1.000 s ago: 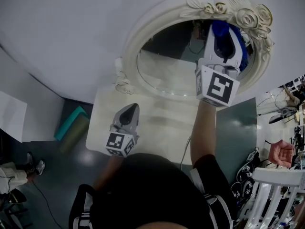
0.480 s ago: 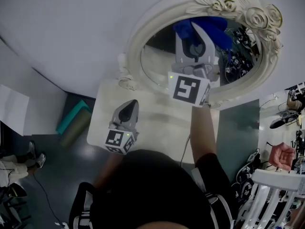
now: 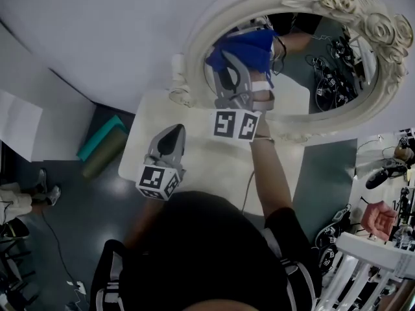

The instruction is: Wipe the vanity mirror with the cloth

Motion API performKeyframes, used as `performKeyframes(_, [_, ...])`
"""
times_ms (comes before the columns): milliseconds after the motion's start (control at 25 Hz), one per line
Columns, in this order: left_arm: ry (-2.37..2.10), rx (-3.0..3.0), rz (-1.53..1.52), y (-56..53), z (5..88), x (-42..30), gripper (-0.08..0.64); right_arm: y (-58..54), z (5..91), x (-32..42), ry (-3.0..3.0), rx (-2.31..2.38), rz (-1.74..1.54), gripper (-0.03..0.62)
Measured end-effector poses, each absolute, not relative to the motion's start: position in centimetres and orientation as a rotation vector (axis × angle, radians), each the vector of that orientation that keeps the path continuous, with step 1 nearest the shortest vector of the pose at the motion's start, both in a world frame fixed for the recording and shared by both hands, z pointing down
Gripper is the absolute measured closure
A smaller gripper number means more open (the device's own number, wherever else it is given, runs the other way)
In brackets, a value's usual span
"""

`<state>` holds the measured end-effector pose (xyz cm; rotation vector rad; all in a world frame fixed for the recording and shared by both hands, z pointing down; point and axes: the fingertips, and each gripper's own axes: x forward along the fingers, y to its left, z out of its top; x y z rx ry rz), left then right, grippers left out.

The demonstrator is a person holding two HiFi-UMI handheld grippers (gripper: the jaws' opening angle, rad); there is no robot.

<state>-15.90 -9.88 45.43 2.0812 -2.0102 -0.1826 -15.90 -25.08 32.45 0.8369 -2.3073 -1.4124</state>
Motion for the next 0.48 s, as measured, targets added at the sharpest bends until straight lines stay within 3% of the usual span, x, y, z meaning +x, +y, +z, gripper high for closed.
performKeyframes(480, [-2.049,2.035,-0.149,-9.0,46.0,-16.4,0.551,-25.1,46.2,-14.8,-2.344,0.591,-1.210,0.514])
